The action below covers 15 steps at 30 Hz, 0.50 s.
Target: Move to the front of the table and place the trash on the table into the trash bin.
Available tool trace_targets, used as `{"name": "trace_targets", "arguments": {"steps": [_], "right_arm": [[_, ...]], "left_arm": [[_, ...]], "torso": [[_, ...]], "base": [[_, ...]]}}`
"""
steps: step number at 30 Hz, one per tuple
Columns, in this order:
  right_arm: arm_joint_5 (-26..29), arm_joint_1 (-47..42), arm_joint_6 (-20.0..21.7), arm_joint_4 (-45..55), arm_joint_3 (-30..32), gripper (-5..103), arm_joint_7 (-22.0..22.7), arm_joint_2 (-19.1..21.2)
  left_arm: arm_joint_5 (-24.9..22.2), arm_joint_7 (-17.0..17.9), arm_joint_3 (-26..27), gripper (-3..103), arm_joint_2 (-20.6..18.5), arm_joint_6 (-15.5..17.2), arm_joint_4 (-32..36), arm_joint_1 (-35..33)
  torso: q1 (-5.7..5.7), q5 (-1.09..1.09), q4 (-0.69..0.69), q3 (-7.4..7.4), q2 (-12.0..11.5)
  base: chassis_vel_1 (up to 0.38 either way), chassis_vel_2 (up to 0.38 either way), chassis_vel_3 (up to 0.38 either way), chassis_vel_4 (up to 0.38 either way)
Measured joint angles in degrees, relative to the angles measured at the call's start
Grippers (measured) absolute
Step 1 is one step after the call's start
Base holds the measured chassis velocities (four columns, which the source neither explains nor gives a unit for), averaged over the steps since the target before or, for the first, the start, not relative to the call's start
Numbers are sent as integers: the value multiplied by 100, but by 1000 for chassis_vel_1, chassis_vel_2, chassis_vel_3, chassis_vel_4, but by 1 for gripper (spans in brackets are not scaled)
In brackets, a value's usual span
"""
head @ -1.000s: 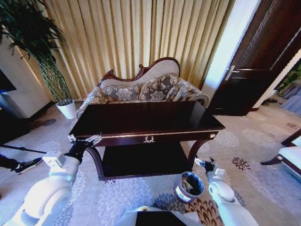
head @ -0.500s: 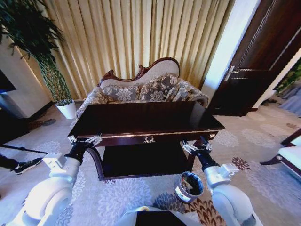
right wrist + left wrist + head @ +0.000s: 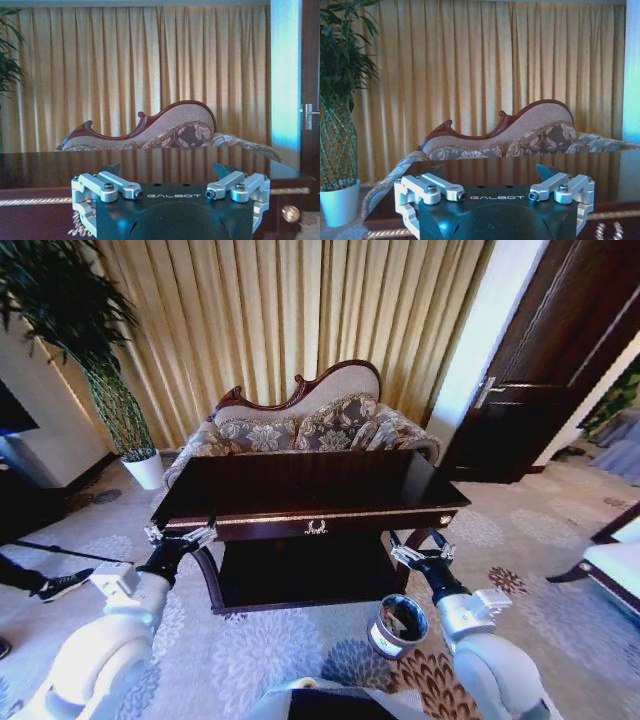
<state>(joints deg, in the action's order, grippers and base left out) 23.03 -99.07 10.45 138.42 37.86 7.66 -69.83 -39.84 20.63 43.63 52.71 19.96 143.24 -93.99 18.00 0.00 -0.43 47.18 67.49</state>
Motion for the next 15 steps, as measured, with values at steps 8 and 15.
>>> {"name": "trace_targets", "arguments": {"steps": [8,15], "right_arm": [[-14,-41,-25,-15,-1,100,0,-27],[-26,-70,-44,-37,-2,100,0,-66]], "left_arm": [[7,-2,-11,100,13,0,0,-3],[20,-2,-23,100,17,-1,0,-12]], "torso": [[0,-1,0,0,0],[-2,-1,1,-1,1]], "base": [[294,-310,-293,306],[343,-351,-325,354]]}}
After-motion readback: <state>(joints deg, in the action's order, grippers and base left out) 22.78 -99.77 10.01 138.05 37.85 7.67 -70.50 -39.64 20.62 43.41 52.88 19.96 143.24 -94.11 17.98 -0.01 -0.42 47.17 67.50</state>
